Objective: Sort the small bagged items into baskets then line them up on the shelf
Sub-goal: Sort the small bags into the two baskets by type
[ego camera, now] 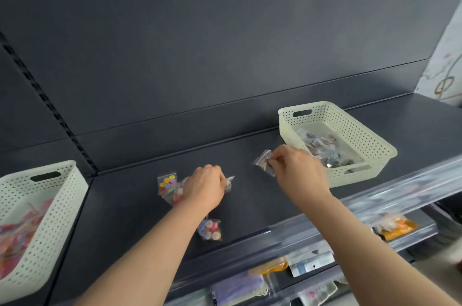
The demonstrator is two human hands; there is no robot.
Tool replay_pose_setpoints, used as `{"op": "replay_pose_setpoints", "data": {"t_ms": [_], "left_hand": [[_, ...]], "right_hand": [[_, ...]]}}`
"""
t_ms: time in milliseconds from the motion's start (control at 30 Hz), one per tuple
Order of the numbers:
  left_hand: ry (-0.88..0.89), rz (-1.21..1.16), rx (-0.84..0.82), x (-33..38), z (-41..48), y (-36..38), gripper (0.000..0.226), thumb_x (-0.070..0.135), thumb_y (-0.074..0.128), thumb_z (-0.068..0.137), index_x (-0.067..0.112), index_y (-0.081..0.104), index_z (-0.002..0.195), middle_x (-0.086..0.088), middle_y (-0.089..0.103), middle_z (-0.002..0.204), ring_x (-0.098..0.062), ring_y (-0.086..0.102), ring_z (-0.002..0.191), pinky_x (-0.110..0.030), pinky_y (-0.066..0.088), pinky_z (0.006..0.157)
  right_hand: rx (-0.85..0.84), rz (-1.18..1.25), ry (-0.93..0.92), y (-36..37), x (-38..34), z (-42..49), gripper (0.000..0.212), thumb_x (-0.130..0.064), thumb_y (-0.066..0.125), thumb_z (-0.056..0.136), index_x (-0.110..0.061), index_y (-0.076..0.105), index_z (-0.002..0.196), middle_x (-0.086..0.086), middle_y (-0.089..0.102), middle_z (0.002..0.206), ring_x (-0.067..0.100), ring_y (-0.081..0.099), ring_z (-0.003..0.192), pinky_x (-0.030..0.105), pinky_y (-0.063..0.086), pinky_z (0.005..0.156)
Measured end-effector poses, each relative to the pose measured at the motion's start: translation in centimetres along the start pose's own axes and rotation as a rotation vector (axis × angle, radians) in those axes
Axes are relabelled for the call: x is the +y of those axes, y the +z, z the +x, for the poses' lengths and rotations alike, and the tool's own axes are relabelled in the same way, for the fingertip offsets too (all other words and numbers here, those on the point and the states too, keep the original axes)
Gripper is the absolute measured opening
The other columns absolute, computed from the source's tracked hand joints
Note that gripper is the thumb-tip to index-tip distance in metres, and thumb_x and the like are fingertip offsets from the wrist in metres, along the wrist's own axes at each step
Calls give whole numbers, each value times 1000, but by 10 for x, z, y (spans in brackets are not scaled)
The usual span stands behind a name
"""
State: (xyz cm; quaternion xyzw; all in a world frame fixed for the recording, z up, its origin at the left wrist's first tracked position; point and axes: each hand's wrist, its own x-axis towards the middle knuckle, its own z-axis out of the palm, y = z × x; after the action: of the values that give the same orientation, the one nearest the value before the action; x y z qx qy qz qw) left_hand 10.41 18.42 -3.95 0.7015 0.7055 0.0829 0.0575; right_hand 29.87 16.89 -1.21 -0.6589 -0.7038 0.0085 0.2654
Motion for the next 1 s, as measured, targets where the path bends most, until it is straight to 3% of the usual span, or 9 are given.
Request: {"op": "replay_pose_setpoints", "data": {"t_ms": [267, 433, 633, 733, 833, 1000], "left_hand": [[127, -300, 116, 74, 12, -5, 11, 28, 53, 95, 23, 61, 91, 10, 60, 104, -15, 56, 94, -31, 44, 75], [176, -369, 119, 121, 23, -8, 11, 30, 55, 94, 24, 62, 89, 11, 61, 100, -13, 57, 91, -32, 48, 77], [222, -453, 155, 180, 42, -5, 10, 29, 57, 93, 24, 60, 86, 13, 60, 97, -12, 57, 84, -33, 50, 72], [210, -444, 138, 197, 53, 1, 9, 24, 55, 97, 23, 63, 98, 11, 62, 108, -13, 58, 91, -34, 51, 79], [183, -427, 128, 194, 56, 5, 16, 19, 53, 98, 24, 64, 109, 10, 61, 115, -12, 58, 97, -34, 51, 84], [74, -360, 114, 150, 46, 4, 18, 20, 54, 97, 26, 64, 110, 9, 63, 113, -14, 59, 100, -35, 51, 85]], "right_hand": [[100, -92, 182, -29, 79, 35, 28, -23, 45, 95, -29, 60, 117, -5, 66, 108, 21, 58, 102, 31, 39, 71], [-34, -146, 272, -33, 121, 36, 33, -20, 45, 94, -31, 57, 123, -4, 63, 118, 21, 57, 106, 32, 45, 76], [-38, -125, 173, -35, 135, 34, 29, -22, 45, 95, -31, 59, 119, -7, 64, 115, 19, 58, 101, 32, 45, 76], [-23, -117, 132, -34, 138, 36, 27, -23, 44, 96, -32, 60, 116, -9, 65, 112, 17, 57, 101, 31, 44, 76], [-2, -87, 98, -31, 137, 42, 26, -24, 43, 96, -32, 62, 111, -11, 65, 108, 15, 58, 99, 31, 44, 75], [-8, -29, -69, -17, 103, 51, 24, -24, 48, 94, -30, 64, 110, -8, 66, 106, 19, 59, 100, 32, 44, 77]]}}
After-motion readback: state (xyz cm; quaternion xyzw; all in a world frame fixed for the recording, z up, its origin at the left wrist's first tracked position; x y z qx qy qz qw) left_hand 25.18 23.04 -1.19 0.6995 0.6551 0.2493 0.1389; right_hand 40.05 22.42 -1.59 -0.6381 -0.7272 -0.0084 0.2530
